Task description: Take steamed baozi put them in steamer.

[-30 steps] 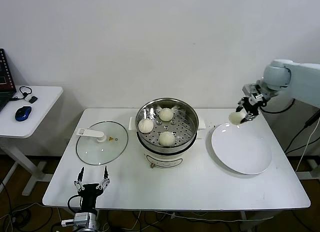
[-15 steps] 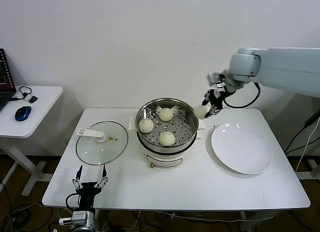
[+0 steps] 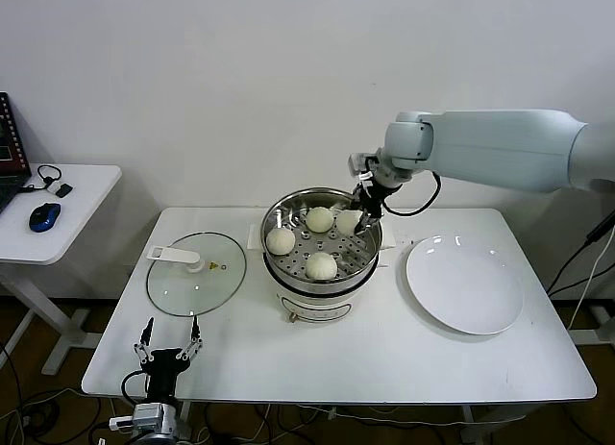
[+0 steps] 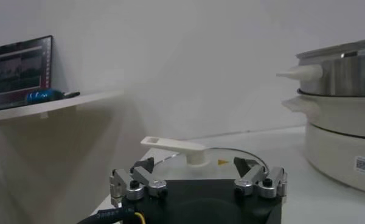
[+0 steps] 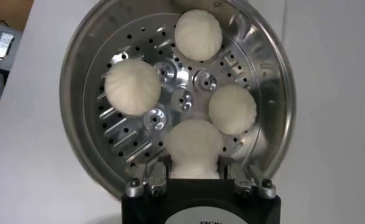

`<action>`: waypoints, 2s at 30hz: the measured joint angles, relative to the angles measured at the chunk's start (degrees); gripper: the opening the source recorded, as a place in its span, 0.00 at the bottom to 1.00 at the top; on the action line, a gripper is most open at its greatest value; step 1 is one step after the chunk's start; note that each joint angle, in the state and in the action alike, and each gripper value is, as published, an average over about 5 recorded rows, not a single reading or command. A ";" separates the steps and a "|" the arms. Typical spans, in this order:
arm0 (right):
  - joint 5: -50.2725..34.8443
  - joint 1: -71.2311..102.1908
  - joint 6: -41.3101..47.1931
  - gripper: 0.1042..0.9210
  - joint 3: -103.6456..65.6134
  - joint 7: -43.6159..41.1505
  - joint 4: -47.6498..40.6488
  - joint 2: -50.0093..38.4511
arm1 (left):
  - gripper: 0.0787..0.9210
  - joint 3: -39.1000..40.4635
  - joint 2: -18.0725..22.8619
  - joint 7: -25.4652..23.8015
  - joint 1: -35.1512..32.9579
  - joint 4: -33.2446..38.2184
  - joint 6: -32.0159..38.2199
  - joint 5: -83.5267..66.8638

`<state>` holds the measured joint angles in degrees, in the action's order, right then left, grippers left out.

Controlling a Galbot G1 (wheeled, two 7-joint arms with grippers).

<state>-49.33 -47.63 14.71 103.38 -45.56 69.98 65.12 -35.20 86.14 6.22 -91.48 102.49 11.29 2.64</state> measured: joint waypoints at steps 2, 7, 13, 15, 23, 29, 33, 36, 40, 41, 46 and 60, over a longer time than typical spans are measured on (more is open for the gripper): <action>0.36 1.19 0.11 0.52 -0.37 0.12 -0.69 0.42 | 0.88 -0.03 0.01 0.00 0.06 -0.05 0.00 -0.04; 1.68 3.93 0.24 0.52 -0.88 0.37 -2.23 0.92 | 0.88 -0.21 0.06 0.01 0.05 0.00 0.01 -0.21; 2.71 5.83 0.10 0.53 -1.78 0.39 -3.82 1.29 | 0.88 -0.51 0.09 0.10 -0.08 -0.03 0.09 -0.28; 2.81 6.35 0.07 0.56 -2.03 0.37 -4.15 1.53 | 0.88 -0.57 0.09 0.13 -0.10 -0.04 0.13 -0.30; 2.34 6.95 -0.25 0.81 -2.60 -0.33 -5.23 2.18 | 0.88 -0.71 0.01 0.11 -0.16 0.27 0.07 -0.39; 0.89 5.30 -0.26 0.88 -2.03 -1.01 -4.72 1.54 | 0.88 -0.57 -0.10 0.04 -0.33 0.77 -0.05 -0.41; -0.61 3.09 -0.19 0.88 -1.79 -1.26 -3.58 0.32 | 0.88 -0.44 -0.28 -0.03 -0.59 1.21 -0.14 -0.41; -1.85 1.03 0.09 0.88 -1.89 -1.11 -2.12 -1.20 | 0.88 -0.40 -0.51 -0.04 -0.80 1.57 -0.17 -0.41; -3.30 -1.48 1.13 0.88 -2.80 0.68 1.46 -4.54 | 0.88 -0.31 -0.84 -0.04 -0.96 1.93 -0.19 -0.42; -3.57 -1.85 1.61 0.88 -3.33 1.64 2.67 -5.64 | 0.88 -0.28 -0.92 -0.04 -0.96 1.96 -0.19 -0.41; -4.32 -1.01 5.40 0.88 -8.98 10.14 10.38 -13.20 | 0.88 -0.01 -1.07 -0.10 -0.69 2.24 -0.36 -0.15; 1.77 34.04 7.28 0.88 -49.54 46.96 33.04 -33.96 | 0.88 0.25 -0.84 -0.36 -0.11 2.33 -0.71 0.85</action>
<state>-47.56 -13.59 21.99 53.83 1.40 103.02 31.16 -34.95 85.30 5.86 -91.59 104.82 10.59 3.49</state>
